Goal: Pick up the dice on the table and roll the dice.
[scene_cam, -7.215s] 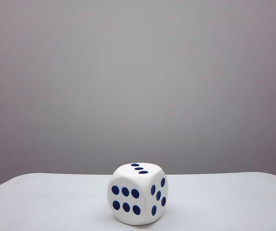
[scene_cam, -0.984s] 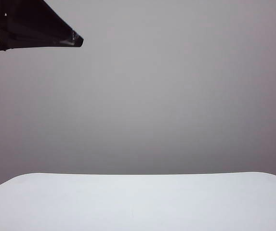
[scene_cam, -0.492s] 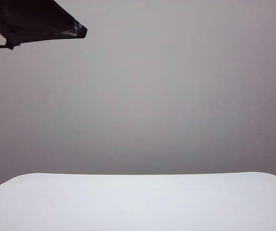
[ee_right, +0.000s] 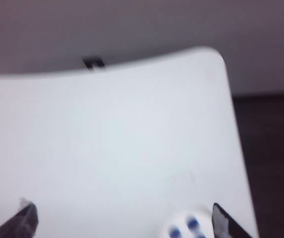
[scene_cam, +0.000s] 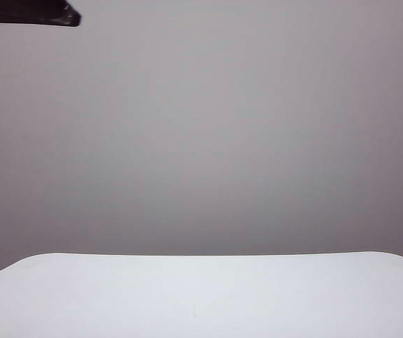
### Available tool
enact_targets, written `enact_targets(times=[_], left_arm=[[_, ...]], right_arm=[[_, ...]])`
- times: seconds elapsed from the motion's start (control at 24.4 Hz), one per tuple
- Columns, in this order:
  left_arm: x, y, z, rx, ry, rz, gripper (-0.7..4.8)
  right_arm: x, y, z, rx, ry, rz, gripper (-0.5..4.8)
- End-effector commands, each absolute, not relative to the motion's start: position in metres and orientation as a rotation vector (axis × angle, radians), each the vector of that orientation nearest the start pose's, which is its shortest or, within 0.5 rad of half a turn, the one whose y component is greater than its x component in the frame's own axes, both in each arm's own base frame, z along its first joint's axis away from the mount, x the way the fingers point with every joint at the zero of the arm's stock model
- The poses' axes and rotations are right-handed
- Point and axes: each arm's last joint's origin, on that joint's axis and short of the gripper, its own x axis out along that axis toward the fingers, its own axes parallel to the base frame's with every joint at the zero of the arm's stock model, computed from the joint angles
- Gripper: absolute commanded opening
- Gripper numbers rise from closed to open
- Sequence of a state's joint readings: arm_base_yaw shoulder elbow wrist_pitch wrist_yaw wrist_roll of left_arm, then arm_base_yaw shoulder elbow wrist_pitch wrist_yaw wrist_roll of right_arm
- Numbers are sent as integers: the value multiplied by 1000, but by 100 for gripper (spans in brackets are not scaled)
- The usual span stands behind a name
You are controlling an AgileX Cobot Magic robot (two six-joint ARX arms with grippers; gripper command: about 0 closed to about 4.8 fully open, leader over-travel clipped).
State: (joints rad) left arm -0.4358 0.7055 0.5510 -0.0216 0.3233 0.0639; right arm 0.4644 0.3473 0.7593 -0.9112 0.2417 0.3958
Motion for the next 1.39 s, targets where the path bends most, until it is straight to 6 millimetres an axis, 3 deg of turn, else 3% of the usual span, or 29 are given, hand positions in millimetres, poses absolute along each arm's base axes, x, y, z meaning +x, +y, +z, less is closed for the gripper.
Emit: enact_targets(times=[0.04, 0.12, 0.29, 0.33, 0.41, 0.61, 0.7, 0.78, 0.82, 1.23, 1.39], left_arm=[[139, -71, 276, 88, 124, -627, -5], [134, -67, 269, 89, 120, -597, -5], [126, -61, 257, 87, 119, -492, -5], [123, -58, 253, 73, 112, -475, -5], [116, -55, 248, 67, 89, -463, -5], [107, -47, 236, 23, 75, -342, -5], [102, -45, 234, -1, 55, -341, -5], [99, -43, 232, -11, 36, -341, -5], [96, -41, 230, -20, 28, -327, -5], [82, -33, 221, -38, -8, -278, -5], [80, -32, 211, -54, -45, -272, -5]], right_arm=[[73, 29, 303, 232, 300, 172, 479], [85, 34, 301, 161, 208, 194, 379], [94, 32, 307, 81, 130, 144, 371], [95, 27, 308, 67, 111, 101, 339], [97, 18, 310, 82, 90, 55, 331], [99, 3, 312, 107, 71, 85, 173], [95, 1, 314, 106, 47, 68, 134], [90, 2, 316, 106, 24, 75, 130], [85, 2, 316, 105, 4, 75, 87], [62, 2, 254, 260, -120, 79, 49], [72, 2, 240, 263, -114, 83, 49]])
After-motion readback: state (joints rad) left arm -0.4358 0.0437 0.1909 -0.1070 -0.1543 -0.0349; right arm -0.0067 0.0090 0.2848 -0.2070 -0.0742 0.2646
